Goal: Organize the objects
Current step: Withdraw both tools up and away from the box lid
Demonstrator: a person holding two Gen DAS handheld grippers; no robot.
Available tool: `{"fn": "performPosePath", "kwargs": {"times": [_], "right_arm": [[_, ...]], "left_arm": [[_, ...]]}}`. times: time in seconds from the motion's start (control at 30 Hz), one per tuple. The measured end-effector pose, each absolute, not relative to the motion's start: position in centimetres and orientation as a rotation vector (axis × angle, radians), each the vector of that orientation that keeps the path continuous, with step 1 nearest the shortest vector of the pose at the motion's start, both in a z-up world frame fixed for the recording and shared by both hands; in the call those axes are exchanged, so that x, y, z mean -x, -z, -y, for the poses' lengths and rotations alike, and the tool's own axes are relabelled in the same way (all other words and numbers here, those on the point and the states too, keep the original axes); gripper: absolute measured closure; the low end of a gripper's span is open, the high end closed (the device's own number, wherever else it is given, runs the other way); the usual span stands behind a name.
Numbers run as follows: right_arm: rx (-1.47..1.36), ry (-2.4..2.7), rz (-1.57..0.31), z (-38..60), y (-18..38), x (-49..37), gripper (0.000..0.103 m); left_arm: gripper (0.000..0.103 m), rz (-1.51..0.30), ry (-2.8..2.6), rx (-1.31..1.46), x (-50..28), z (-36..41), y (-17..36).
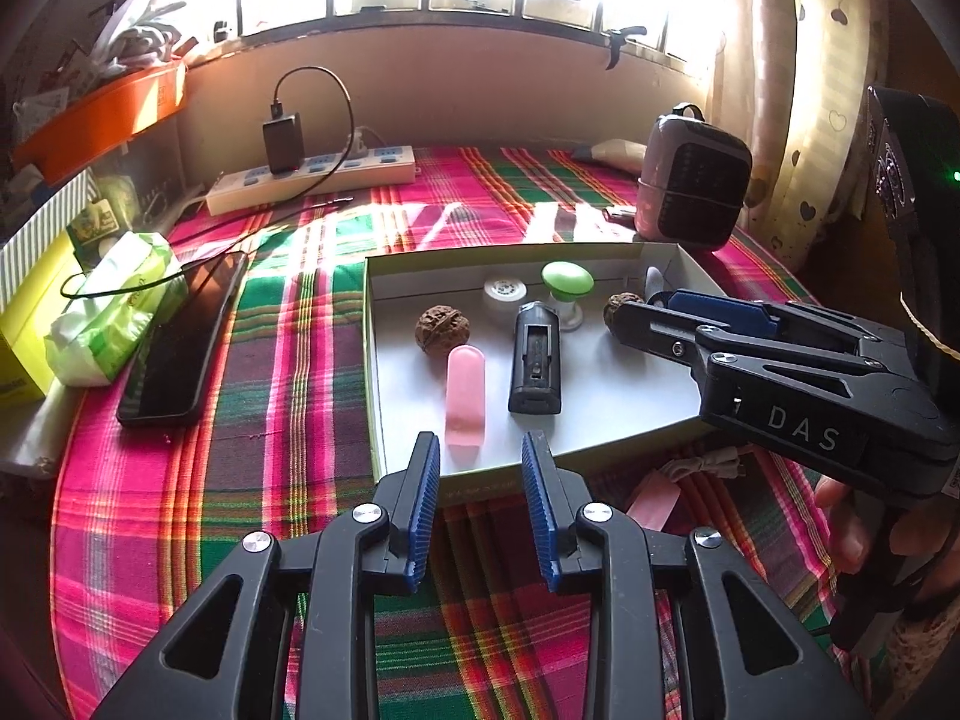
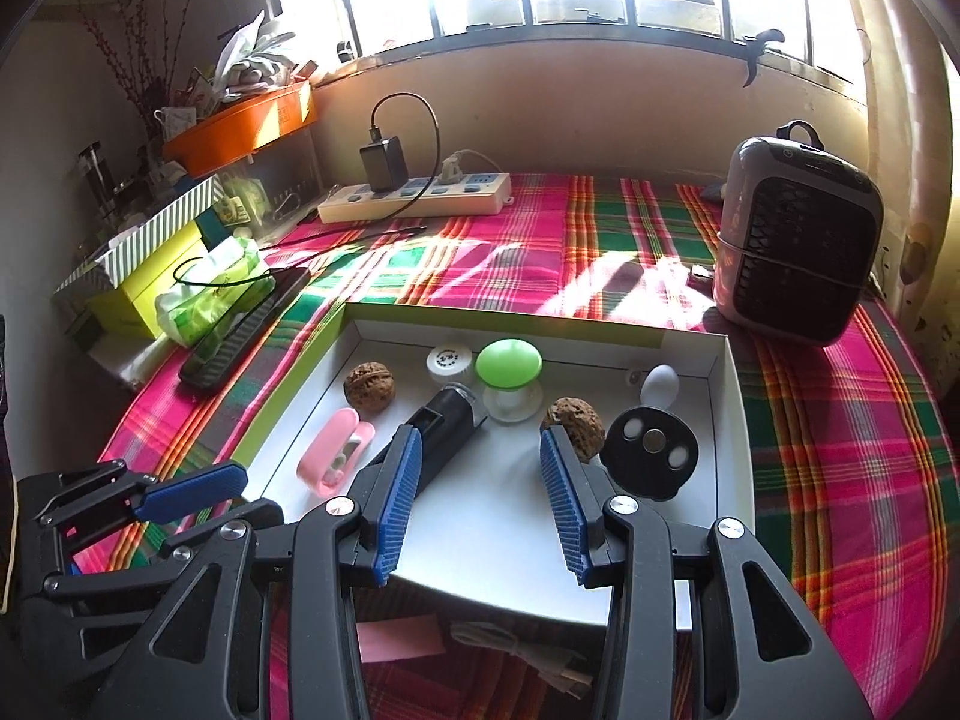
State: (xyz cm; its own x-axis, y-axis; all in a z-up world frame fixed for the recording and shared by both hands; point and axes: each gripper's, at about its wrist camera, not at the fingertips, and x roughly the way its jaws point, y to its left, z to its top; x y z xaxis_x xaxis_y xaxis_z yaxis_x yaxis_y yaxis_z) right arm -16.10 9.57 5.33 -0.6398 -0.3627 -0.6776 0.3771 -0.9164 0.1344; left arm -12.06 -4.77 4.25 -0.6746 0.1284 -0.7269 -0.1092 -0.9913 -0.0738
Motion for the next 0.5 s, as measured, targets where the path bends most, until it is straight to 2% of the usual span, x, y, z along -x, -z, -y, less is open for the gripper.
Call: {"fn": "performPosePath", "kwargs": {"times": [0.43, 0.5], "right_arm": [[-0.962, 2.570, -0.061, -10.5, -6.1, 12.6, 0.059], [-0.956, 2.572, -0.052, -10.7, -6.1, 12.2, 0.056]], "left_arm": [[0.076, 0.049, -2.775, 1.148, 9.5, 4.1, -4.9], [0.076, 0.047, -2.772, 1.146, 9.2, 3.9, -4.9]]}}
